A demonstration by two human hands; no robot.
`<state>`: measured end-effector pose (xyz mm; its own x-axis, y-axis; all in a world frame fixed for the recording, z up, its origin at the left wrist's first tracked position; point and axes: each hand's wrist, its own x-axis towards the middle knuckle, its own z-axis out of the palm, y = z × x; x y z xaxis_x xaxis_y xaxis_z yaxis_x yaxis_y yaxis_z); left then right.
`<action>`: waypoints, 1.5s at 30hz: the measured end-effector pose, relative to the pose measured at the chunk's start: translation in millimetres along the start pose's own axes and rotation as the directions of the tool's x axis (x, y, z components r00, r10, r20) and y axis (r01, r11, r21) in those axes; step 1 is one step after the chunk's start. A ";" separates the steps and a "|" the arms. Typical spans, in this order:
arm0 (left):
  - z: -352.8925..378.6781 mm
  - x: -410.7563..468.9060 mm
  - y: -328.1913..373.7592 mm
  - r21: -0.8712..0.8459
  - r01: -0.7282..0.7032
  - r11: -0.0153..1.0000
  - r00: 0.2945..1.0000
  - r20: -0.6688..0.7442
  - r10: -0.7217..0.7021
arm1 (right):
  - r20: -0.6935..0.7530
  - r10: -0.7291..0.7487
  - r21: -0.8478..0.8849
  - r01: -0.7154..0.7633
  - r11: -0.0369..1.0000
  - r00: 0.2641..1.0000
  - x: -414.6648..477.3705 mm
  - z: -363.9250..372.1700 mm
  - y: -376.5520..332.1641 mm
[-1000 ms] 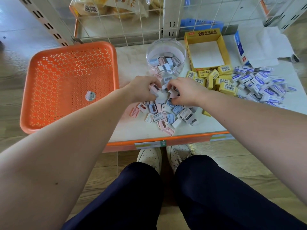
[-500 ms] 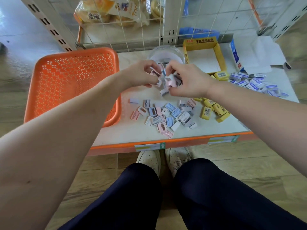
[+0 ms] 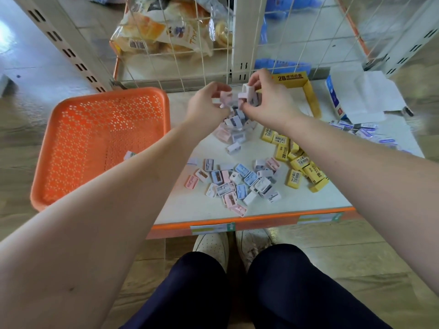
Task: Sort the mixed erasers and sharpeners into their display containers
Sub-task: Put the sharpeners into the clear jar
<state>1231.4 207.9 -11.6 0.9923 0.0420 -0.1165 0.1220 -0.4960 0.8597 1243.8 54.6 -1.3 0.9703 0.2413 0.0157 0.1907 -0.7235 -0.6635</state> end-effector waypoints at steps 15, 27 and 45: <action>-20.7 -0.2 -28.0 0.140 0.119 0.983 0.985 -0.140 -0.100 | -0.024 -0.019 0.011 0.020 1.000 1.000 -12.5 4.5 14.5; -12.3 -13.4 -45.3 0.644 0.076 0.761 0.872 0.327 -0.364 | 0.428 -0.143 -0.147 0.225 0.963 0.892 -38.5 22.9 12.7; 7.1 -26.5 -48.5 0.659 -0.215 0.720 0.852 0.487 -0.191 | 0.652 -0.131 -0.263 0.385 0.885 0.747 -53.3 55.3 31.2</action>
<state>1199.0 224.7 -53.7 0.8116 -0.2920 -0.5061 -0.1401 -0.9381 0.3166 1189.8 54.9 -64.2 0.6024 0.6967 -0.3895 0.5814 -0.7174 -0.3839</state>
